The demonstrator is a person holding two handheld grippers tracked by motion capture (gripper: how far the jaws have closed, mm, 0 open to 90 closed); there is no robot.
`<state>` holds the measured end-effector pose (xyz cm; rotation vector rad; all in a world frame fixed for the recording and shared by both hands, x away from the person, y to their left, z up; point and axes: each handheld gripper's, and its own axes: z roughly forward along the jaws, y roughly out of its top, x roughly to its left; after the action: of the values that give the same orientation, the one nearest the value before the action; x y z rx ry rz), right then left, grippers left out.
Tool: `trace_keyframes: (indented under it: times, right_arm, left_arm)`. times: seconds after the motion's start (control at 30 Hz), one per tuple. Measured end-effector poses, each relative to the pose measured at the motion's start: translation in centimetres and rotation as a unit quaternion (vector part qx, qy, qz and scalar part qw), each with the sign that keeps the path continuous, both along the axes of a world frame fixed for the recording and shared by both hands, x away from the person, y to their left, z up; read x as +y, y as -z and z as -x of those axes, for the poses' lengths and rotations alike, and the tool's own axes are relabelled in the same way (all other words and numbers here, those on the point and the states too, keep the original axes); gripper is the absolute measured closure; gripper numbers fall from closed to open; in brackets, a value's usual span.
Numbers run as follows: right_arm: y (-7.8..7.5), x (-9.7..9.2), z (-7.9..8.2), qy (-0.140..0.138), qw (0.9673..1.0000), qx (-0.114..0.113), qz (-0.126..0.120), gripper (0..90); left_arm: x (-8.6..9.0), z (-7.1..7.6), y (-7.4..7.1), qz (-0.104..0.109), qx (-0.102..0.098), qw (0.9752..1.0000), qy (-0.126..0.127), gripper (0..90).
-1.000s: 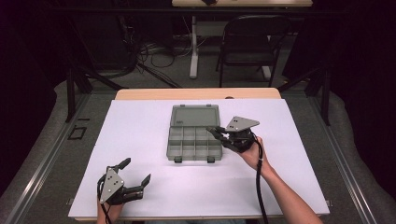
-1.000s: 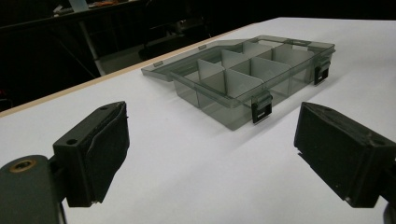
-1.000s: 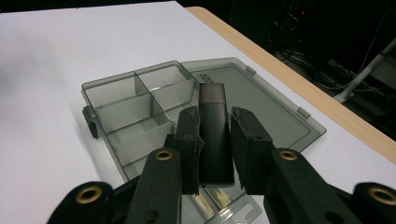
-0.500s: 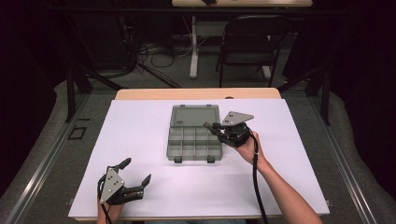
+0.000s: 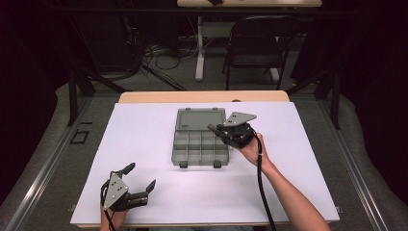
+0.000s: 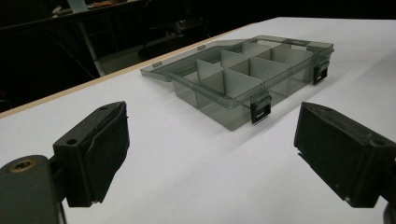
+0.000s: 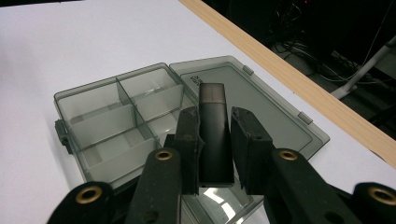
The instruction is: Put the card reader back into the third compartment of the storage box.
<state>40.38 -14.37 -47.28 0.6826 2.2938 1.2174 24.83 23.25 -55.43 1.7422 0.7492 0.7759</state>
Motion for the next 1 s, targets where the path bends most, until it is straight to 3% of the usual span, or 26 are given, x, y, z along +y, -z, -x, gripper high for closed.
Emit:
trace_keyframes:
  times: [1.0]
  right_arm:
    - [0.4, 1.9, -2.0, 0.023, 0.9995, 0.024, 0.001, 73.6]
  left_arm:
    - [-0.1, 0.0, 0.0, 0.0, 0.0, 1.0, 0.0, 10.5]
